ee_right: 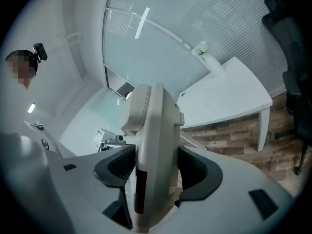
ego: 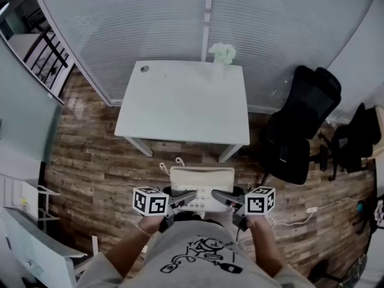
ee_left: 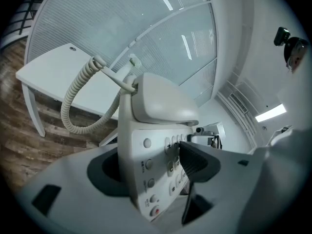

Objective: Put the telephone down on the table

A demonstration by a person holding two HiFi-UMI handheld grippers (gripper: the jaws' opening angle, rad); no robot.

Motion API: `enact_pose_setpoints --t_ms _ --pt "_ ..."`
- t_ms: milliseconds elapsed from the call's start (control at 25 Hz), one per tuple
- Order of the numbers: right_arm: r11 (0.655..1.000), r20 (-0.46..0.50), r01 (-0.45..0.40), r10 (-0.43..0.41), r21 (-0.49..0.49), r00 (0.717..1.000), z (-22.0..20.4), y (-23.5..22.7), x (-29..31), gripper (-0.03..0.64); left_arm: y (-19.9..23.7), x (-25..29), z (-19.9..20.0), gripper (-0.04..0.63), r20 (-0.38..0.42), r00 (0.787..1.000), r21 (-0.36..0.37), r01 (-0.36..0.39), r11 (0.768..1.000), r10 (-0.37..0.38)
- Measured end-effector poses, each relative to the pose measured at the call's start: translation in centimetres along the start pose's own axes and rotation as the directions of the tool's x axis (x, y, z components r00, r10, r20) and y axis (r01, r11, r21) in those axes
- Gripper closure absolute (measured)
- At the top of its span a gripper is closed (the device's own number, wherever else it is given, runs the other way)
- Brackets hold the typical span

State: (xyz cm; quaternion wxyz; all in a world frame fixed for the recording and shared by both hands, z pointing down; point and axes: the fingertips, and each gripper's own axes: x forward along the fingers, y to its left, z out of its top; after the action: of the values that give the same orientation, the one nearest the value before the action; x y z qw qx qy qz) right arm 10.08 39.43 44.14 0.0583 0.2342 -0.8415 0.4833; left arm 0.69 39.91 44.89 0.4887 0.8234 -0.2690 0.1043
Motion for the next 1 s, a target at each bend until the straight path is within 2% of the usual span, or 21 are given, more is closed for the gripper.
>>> enact_pose_setpoints --t_ms 520,1000 --pt "1.0 -0.001 0.001 -0.001 -0.005 1.0 2.1 -1.9 -2.0 0.33 -1.2 2.9 1.5 0.286 0.015 1.0 0.001 0.002 1.0 -0.002" --pt "1.0 -0.001 -0.011 0.011 -0.004 1.0 4.2 -2.8 -0.6 0.33 0.1 3.3 3.7 0.285 0.029 1.0 -0.005 -0.01 1.0 0.01"
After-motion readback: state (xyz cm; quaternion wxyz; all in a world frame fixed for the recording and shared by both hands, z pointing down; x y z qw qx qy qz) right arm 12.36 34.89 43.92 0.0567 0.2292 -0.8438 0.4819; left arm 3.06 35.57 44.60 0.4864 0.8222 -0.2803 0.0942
